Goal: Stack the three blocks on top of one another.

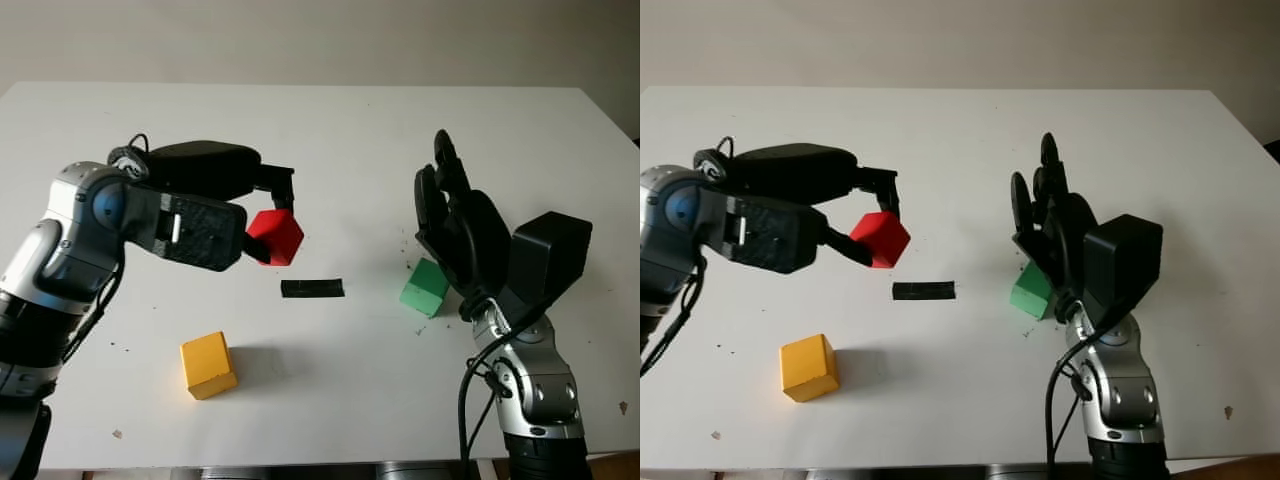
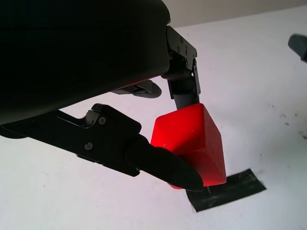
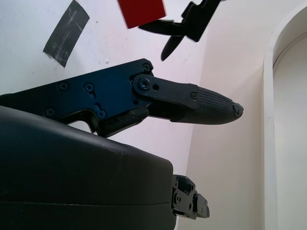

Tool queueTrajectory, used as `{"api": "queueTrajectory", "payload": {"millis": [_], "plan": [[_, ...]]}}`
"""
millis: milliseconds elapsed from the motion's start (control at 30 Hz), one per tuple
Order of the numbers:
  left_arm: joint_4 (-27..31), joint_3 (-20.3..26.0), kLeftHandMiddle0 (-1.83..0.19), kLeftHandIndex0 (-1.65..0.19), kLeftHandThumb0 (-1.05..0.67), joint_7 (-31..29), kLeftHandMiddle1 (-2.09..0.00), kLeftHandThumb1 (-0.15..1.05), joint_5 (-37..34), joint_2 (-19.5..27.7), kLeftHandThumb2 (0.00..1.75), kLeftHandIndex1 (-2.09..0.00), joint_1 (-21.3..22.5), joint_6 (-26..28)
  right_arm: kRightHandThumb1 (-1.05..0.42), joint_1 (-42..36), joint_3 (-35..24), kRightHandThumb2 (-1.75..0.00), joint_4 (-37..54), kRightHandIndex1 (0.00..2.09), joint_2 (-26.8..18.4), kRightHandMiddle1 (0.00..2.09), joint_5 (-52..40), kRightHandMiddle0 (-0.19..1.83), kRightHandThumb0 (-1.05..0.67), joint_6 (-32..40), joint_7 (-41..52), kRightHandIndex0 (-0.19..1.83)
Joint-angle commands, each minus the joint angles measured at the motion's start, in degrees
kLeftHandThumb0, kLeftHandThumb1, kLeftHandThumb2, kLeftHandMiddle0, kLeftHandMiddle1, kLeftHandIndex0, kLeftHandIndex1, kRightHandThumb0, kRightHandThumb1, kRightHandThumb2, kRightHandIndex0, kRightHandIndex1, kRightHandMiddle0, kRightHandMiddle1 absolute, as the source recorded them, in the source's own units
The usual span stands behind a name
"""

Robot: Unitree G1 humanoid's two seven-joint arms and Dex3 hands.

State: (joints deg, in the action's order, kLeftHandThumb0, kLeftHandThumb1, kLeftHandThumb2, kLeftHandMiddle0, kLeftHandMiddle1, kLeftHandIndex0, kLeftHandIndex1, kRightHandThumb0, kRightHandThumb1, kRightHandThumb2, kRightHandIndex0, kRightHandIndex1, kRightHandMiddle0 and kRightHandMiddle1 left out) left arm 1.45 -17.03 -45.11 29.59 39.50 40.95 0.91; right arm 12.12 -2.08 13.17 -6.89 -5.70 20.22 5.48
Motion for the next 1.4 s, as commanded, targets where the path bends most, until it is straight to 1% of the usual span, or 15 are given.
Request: {"api": "queueTrajectory", "payload": {"millis": [0, 167, 300, 400, 500, 600, 667, 733, 800, 933, 1000, 1067, 1100, 1200, 1367], "plan": [[1.58, -0.76, -0.36, -0.30, -0.43, 0.17, -0.04, 1.02, 0.79, -0.76, 0.05, -1.47, -0.20, 0.25, -1.05, 0.50, 0.05, -0.62, 0.23, 0.00, -0.11, 0.00, 0.16, -0.19, -0.72, -0.82, 0.17, -0.19], [2.86, -2.27, -0.35, -0.27, -0.41, -0.27, -0.04, 1.04, 2.92, -1.98, 0.06, -1.54, -0.63, 1.00, -1.05, 0.38, -0.06, -0.61, 0.01, 0.00, -0.07, 0.00, 0.16, -0.19, -0.73, -1.27, 0.52, -0.19], [2.77, -3.36, -0.36, -0.25, -0.38, 0.28, -0.05, 1.05, 4.64, -2.45, 0.06, -1.63, -0.78, -0.18, -1.05, 0.51, 0.06, -0.62, -0.20, 0.00, 0.06, 0.00, 0.25, -0.19, -0.72, -1.59, 0.66, -0.19], [2.12, -3.86, -0.36, -0.23, -0.38, 1.00, -0.05, 1.05, 5.67, -2.88, 0.06, -1.65, -0.86, -1.18, -1.05, 0.43, 0.16, -0.61, 0.04, 0.00, 0.22, 0.00, 0.52, -0.19, -0.73, -1.07, 0.33, -0.19], [1.19, -4.06, -0.43, -0.24, -0.38, 2.66, -0.09, 1.04, 6.47, -3.83, 0.05, -1.71, -1.31, -2.07, -1.05, 0.32, 0.18, -0.61, 0.00, 0.00, 0.26, 0.00, 0.57, -0.19, -0.72, -1.60, 0.55, -0.19], [0.64, -4.25, -0.47, -0.24, -0.38, 3.37, -0.11, 1.03, 7.37, -4.89, 0.05, -1.72, -1.62, -1.60, -1.05, 0.28, 0.06, -0.61, 0.02, 0.00, 0.53, 0.00, 0.50, -0.19, -0.71, -1.42, 0.44, -0.19], [0.44, -4.37, -0.40, -0.20, -0.37, 3.51, -0.08, 1.04, 7.72, -5.58, 0.05, -1.82, -1.90, -1.02, -1.05, 0.22, 0.00, -0.61, 0.09, 0.00, 0.57, 0.00, 0.51, -0.19, -0.72, -1.19, 0.43, -0.19], [0.05, -4.73, -0.35, -0.16, -0.36, 3.95, -0.05, 1.05, 8.43, -6.20, 0.06, -1.84, -2.14, -0.86, -1.05, 0.21, -0.09, -0.61, 0.12, 0.00, 0.59, 0.00, 0.40, -0.19, -0.72, -1.19, 0.55, -0.19], [-0.50, -5.12, -0.35, -0.14, -0.36, 5.06, -0.05, 1.05, 9.35, -6.69, 0.06, -1.84, -2.50, -1.25, -1.05, 0.25, -0.22, -0.61, -0.04, 0.00, 0.66, 0.00, 0.25, -0.19, -0.72, -1.31, 0.68, -0.19], [-1.18, -5.68, -0.36, -0.16, -0.34, 6.20, -0.06, 1.04, 10.24, -7.42, 0.06, -1.85, -2.97, -1.57, -1.05, 0.15, -0.17, -0.61, -0.14, 0.00, 0.78, 0.00, 0.55, -0.19, -0.73, -1.61, 0.45, -0.19], [-1.59, -6.29, -0.37, -0.09, -0.34, 6.37, -0.06, 1.05, 10.99, -7.69, 0.07, -1.99, -3.03, -1.88, -1.05, 0.09, -0.02, -0.61, 0.01, 0.00, 0.64, 0.00, 0.89, -0.19, -0.74, -1.47, 0.39, -0.19], [-2.04, -6.68, -0.38, -0.01, -0.34, 6.80, -0.06, 1.05, 11.48, -7.87, 0.08, -2.05, -3.06, -2.45, -1.05, 0.06, -0.03, -0.61, -0.06, 0.00, 0.63, 0.00, 0.92, -0.19, -0.74, -1.68, 0.53, -0.19], [-2.24, -6.71, -0.39, 0.00, -0.35, 6.98, -0.06, 1.05, 11.60, -7.96, 0.08, -2.07, -3.08, -2.74, -1.05, 0.05, -0.06, -0.61, -0.12, 0.00, 0.67, 0.00, 0.90, -0.19, -0.73, -1.84, 0.56, -0.19], [-2.73, -6.88, -0.39, 0.06, -0.36, 6.72, -0.06, 1.05, 11.90, -8.32, 0.08, -2.09, -2.90, -2.58, -1.05, -0.06, -0.05, -0.61, 0.05, 0.00, 0.65, 0.00, 0.96, -0.19, -0.73, -1.67, 0.53, -0.19], [-3.70, -7.02, -0.42, 0.08, -0.35, 7.65, -0.08, 1.04, 12.31, -9.04, 0.06, -2.09, -2.71, -2.53, -1.05, -0.26, -0.15, -0.60, 0.29, 0.00, 0.83, 0.00, 0.69, -0.19, -0.73, -1.30, 0.49, -0.19]]}}
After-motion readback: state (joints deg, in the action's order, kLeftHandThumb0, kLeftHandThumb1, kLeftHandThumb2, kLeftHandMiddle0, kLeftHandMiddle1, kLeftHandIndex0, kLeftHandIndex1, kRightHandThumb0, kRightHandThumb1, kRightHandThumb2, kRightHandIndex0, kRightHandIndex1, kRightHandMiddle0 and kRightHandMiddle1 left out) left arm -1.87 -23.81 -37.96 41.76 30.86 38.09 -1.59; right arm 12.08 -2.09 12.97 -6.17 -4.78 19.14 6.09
